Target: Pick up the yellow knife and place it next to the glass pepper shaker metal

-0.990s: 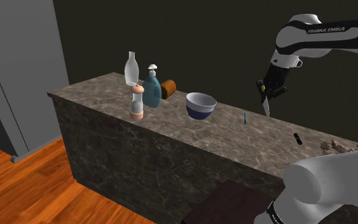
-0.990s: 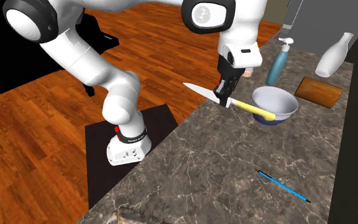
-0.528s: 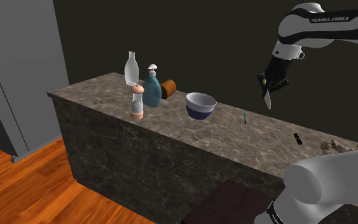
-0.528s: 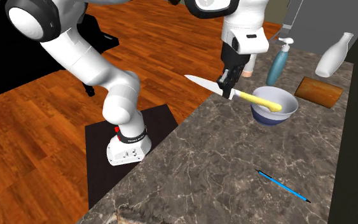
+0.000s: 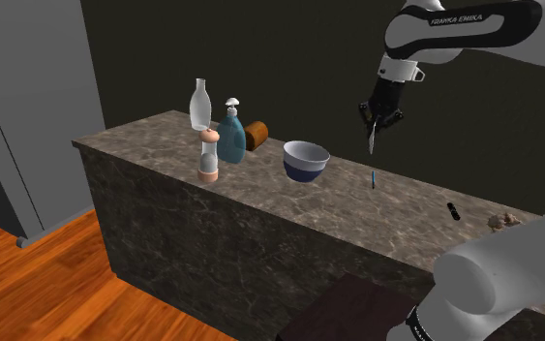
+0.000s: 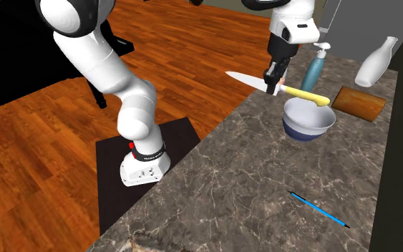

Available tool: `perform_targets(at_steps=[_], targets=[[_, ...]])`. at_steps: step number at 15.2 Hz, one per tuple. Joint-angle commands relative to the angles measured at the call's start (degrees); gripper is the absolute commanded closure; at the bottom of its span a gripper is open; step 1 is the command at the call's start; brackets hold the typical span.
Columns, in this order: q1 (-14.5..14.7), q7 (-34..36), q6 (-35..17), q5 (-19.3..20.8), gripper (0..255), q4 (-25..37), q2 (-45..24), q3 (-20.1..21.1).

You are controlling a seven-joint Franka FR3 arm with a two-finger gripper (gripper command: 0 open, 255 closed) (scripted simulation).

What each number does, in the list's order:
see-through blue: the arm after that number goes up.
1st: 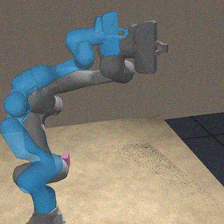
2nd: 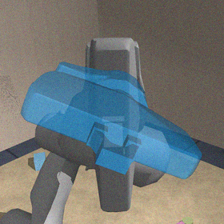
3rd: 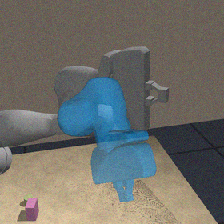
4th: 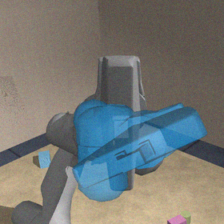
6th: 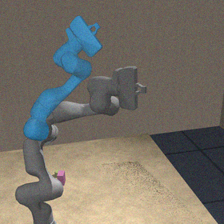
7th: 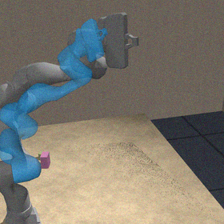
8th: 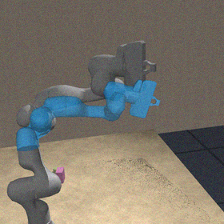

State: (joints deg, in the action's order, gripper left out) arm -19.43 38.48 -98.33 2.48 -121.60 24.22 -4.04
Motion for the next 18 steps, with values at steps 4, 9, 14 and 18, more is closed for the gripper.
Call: perform_targets(at_steps=[4, 9, 14, 18], targets=[[2.08, 5.15, -0.31, -1.47, 255, 7.28, -7.70, 3.54], [3.97, 9.98, 0.10, -1.91, 255, 16.13, -16.22, 6.59], [6.03, 14.65, 1.78, -1.36, 255, 27.21, -25.71, 9.14], [8.08, 18.17, 4.38, -0.29, 255, 38.32, -34.34, 10.70]])
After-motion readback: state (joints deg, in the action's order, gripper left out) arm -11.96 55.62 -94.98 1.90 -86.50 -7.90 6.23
